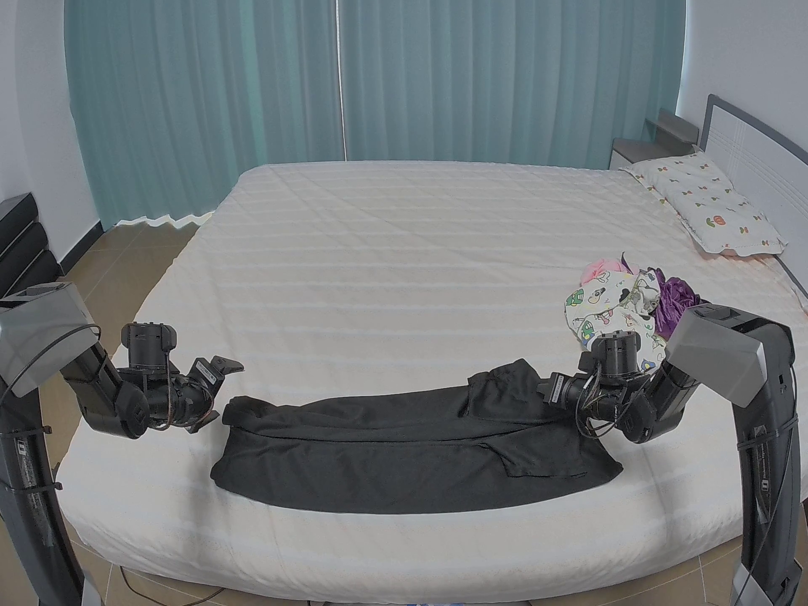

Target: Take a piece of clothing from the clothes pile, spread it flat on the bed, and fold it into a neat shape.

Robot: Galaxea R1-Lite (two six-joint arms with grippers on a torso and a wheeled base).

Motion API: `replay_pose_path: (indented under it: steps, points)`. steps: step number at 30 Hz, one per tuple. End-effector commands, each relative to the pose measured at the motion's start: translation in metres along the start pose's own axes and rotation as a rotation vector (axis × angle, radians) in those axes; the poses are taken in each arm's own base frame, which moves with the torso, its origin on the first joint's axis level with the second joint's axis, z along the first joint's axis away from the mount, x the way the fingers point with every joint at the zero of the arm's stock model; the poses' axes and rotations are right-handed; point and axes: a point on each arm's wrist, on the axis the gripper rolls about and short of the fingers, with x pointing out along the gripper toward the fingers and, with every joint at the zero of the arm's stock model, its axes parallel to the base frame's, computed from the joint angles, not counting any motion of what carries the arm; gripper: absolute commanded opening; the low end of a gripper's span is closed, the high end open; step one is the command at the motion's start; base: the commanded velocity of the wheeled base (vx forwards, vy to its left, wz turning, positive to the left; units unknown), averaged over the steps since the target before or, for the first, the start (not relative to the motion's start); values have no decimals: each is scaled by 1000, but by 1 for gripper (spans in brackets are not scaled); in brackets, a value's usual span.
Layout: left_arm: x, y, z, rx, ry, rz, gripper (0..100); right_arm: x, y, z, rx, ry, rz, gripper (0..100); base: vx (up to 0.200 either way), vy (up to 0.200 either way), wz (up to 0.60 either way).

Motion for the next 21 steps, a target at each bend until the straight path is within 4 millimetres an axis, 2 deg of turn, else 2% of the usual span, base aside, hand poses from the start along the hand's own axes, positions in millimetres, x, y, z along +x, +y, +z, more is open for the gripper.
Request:
replay_pose_path:
  steps: [1, 14, 21]
  points:
    - [1, 1, 0, -1, 1, 2, 100, -9, 0, 2, 3, -3, -4, 0, 0, 0, 0]
    - [1, 1, -1, -1, 2, 5, 100, -37, 4, 0, 9, 17, -16, 0, 0, 0, 0]
    - [1, 1, -1, -1, 2, 5, 100, -42, 0, -8, 7, 47, -33, 0, 0, 0, 0]
